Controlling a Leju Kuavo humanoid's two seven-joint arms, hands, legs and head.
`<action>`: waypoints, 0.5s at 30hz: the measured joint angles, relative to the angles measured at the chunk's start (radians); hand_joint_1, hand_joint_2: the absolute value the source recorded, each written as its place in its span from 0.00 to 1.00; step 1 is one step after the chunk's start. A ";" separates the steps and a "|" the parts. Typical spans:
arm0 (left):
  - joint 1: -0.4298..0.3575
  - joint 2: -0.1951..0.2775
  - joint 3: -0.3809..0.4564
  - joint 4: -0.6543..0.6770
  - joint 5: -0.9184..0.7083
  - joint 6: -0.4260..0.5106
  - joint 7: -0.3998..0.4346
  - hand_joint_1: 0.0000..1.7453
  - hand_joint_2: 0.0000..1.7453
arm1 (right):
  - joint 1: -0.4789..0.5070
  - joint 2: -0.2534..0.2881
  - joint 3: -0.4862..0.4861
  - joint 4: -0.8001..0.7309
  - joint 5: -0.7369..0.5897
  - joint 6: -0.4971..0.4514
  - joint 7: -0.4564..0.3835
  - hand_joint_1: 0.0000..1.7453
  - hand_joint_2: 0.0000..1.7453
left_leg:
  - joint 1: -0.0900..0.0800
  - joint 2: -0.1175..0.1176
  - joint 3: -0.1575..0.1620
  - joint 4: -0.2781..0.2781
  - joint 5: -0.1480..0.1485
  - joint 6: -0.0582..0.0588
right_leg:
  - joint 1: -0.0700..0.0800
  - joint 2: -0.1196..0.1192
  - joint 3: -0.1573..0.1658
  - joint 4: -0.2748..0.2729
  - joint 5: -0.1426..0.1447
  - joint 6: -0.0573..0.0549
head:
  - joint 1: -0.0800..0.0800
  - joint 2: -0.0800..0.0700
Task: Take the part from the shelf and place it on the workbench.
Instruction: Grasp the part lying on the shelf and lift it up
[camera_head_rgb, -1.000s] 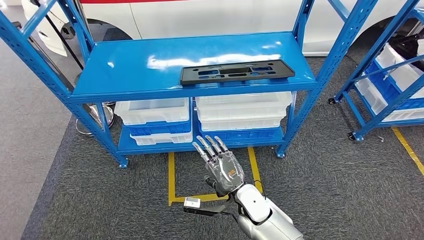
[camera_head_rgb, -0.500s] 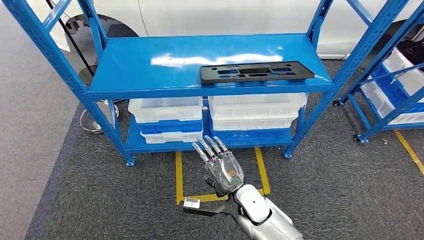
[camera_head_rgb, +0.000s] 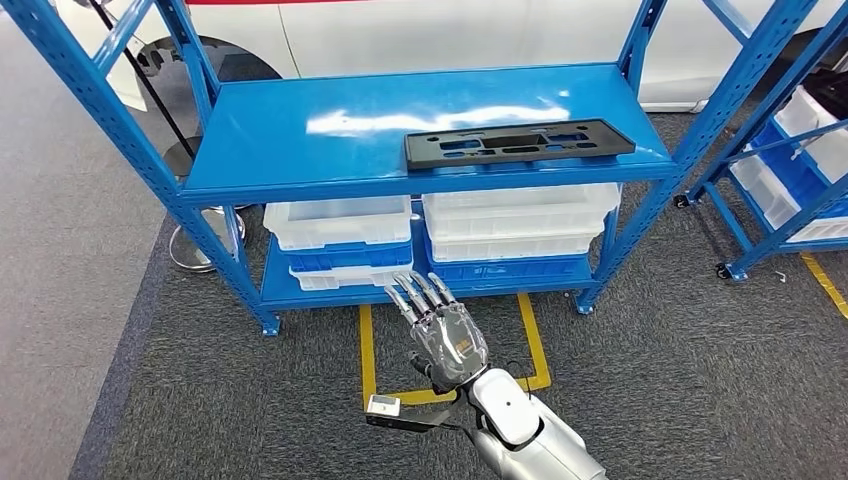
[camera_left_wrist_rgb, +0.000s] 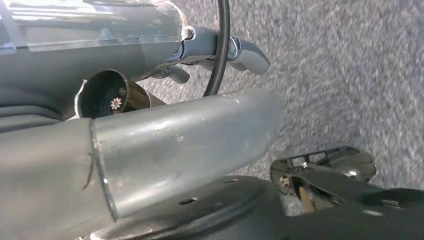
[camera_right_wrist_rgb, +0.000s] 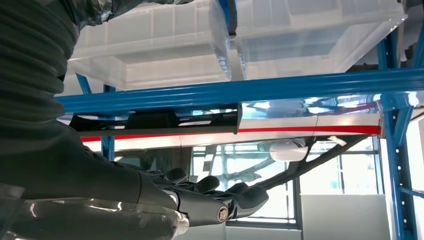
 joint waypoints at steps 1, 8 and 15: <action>0.000 0.000 0.000 0.000 0.000 -0.001 -0.004 0.00 0.00 | 0.000 0.000 -0.001 0.000 -0.005 0.000 0.000 0.00 1.00 | 0.003 -0.001 0.027 -0.058 0.020 -0.003 | -0.001 0.001 -0.002 0.007 -0.004 0.010 | -0.001 0.000; 0.003 0.000 0.005 0.000 -0.002 -0.003 -0.012 0.00 0.00 | 0.018 -0.001 -0.027 -0.003 -0.072 0.004 -0.012 0.00 1.00 | -0.002 -0.007 0.046 -0.109 0.028 0.030 | 0.002 0.005 -0.004 0.004 0.001 -0.006 | 0.000 0.000; 0.003 0.000 0.012 0.000 -0.012 -0.003 -0.014 0.00 0.00 | 0.049 0.000 -0.068 -0.003 -0.200 0.025 -0.064 0.00 1.00 | -0.013 -0.006 0.046 -0.106 0.024 0.050 | -0.004 0.005 0.001 -0.006 0.006 0.004 | 0.000 0.000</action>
